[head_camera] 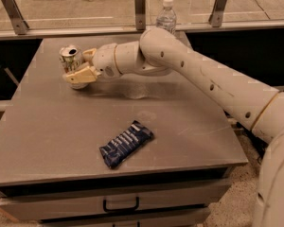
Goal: Pick 7up can
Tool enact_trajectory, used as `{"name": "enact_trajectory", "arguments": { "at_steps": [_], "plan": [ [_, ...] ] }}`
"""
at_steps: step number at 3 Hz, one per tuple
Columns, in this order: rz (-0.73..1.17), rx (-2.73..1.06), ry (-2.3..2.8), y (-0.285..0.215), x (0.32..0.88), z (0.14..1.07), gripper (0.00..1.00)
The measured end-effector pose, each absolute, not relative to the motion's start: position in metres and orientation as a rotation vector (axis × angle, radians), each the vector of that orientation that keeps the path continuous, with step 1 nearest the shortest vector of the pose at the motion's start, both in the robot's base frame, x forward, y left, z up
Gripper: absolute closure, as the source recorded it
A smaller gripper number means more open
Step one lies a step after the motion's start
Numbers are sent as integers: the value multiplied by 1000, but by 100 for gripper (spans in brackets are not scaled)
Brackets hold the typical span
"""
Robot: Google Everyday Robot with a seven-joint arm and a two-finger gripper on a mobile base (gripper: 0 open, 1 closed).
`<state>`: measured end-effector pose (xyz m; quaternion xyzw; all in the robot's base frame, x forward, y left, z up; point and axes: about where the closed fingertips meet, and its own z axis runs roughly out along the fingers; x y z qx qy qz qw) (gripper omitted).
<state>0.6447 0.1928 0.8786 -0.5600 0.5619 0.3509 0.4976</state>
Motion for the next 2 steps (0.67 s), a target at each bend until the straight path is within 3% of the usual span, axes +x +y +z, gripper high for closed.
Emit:
{"name": "enact_trajectory", "arguments": {
  "at_steps": [1, 2],
  "plan": [
    [911, -1346, 1318, 189, 620, 904, 86],
    [1028, -1350, 1255, 190, 584, 937, 100]
  ]
}}
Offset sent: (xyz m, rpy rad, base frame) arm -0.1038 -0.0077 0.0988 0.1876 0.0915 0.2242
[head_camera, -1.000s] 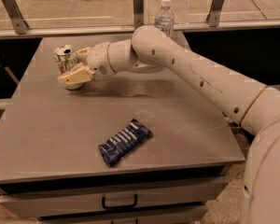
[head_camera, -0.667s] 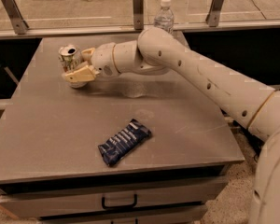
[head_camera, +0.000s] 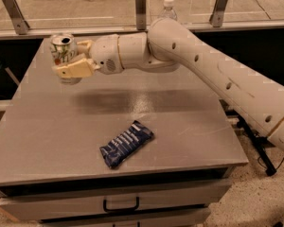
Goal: Pick 7up can
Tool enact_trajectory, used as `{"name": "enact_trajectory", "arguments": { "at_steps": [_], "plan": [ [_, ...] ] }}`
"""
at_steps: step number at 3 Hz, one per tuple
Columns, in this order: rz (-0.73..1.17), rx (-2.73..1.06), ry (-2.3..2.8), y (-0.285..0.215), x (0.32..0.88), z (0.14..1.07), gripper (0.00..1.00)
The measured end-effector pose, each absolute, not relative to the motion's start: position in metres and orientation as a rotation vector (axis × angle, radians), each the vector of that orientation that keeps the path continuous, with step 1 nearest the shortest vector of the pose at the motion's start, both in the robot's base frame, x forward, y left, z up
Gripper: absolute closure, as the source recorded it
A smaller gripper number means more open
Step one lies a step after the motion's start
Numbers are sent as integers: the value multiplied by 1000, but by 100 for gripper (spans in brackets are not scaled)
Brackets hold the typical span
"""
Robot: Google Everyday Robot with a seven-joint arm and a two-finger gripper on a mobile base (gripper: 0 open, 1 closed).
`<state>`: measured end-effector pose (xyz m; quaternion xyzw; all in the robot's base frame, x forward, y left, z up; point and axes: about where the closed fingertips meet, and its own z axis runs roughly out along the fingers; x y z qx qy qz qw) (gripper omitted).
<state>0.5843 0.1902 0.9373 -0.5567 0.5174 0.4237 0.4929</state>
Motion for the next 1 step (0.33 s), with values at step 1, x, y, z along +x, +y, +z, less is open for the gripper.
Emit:
{"name": "enact_trajectory", "arguments": {
  "at_steps": [1],
  "plan": [
    [1029, -1357, 1255, 193, 584, 935, 100]
  ]
}}
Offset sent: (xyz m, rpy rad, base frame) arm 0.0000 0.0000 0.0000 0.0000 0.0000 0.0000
